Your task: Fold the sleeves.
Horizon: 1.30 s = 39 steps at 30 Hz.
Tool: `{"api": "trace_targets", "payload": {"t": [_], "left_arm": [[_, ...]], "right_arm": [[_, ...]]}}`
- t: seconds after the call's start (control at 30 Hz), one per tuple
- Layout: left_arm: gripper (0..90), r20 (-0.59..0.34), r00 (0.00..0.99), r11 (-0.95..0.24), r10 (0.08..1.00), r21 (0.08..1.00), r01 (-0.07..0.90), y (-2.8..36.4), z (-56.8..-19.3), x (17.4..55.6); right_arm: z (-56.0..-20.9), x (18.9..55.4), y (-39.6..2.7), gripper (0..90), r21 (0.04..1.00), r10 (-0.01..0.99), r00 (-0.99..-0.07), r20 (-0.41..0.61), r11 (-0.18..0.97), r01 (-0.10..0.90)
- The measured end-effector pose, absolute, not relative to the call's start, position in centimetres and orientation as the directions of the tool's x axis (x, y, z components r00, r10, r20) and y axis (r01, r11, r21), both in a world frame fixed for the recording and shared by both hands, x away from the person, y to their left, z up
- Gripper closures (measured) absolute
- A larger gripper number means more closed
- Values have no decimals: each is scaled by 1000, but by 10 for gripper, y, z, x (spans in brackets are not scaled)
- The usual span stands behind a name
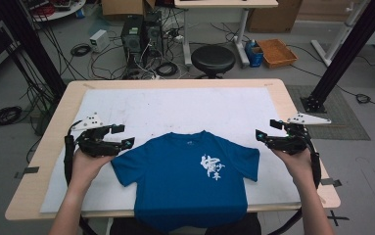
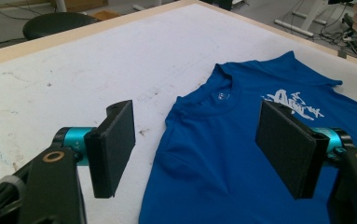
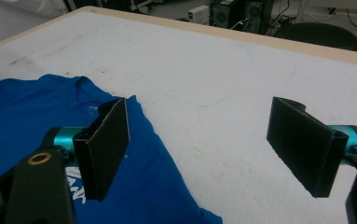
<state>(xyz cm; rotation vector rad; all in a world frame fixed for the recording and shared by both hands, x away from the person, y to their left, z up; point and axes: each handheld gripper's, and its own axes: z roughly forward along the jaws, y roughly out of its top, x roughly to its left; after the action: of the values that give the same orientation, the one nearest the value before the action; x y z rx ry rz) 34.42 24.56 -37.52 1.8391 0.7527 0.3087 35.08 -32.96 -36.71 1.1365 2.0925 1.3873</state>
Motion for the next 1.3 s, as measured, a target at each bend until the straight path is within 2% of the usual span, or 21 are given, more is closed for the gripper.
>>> {"api": "trace_targets", "payload": {"t": [0.83, 0.97, 1.3], "left_arm": [[287, -137, 755, -236, 641, 901, 364, 256, -375, 336], [287, -131, 742, -212, 658, 913, 349, 265, -380, 329], [287, -140, 726, -216, 673, 902, 373, 282, -401, 319]], "right_arm": [[-365, 353, -328, 211, 897, 794, -601, 94, 194, 397], [-364, 352, -328, 250, 897, 798, -597, 81, 203, 393], [-366, 352, -328, 250, 896, 801, -592, 83, 200, 396]]}}
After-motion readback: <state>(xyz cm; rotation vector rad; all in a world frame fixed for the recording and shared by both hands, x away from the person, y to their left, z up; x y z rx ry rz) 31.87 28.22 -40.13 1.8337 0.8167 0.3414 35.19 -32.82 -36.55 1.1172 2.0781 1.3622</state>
